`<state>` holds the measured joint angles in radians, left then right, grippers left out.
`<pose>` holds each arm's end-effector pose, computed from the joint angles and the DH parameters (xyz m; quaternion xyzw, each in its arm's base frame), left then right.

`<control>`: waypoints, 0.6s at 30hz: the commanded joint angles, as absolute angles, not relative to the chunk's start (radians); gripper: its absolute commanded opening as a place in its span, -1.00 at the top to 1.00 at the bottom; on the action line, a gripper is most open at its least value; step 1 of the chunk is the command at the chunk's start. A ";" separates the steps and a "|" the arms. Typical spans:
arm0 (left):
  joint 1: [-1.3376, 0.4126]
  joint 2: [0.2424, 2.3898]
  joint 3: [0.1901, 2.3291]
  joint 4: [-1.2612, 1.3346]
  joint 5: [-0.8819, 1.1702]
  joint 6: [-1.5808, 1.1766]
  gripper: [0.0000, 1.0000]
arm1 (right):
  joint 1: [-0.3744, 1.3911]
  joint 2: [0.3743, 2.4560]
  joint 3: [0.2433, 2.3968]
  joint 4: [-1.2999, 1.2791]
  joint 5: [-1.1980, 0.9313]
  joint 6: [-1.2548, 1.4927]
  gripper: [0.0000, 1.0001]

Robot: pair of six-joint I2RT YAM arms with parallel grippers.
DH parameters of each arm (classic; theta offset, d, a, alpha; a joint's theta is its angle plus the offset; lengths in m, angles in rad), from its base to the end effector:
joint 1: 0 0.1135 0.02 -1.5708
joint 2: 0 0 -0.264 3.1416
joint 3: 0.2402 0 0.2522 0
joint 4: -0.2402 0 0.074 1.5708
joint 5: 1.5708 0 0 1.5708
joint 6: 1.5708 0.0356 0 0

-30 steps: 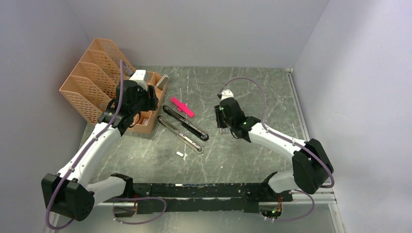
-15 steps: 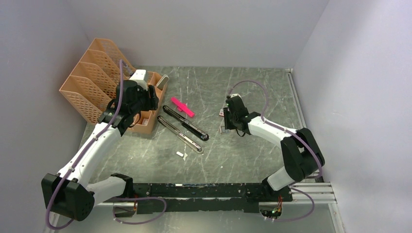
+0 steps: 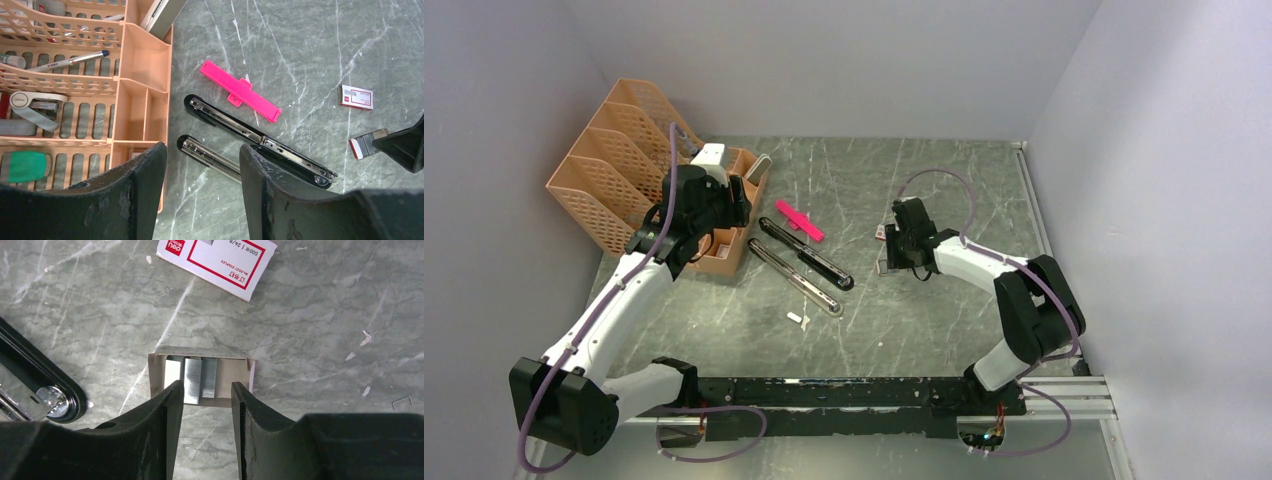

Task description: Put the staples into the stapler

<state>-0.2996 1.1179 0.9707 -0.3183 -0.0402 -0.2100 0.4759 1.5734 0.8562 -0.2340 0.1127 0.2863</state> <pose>0.2426 -0.0735 0.3251 0.0276 0.8506 -0.1157 0.5122 0.2758 0.1377 0.1727 -0.0729 0.9482 0.0634 0.3025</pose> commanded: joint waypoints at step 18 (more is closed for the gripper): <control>-0.290 1.098 0.959 -0.283 -0.011 -0.207 -0.19 | 0.465 1.615 0.847 -0.211 0.087 0.287 0.08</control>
<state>-0.2981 1.1164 0.9665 -0.3172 -0.0364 -0.2100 0.4721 1.5948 0.8558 -0.2276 0.0925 0.2863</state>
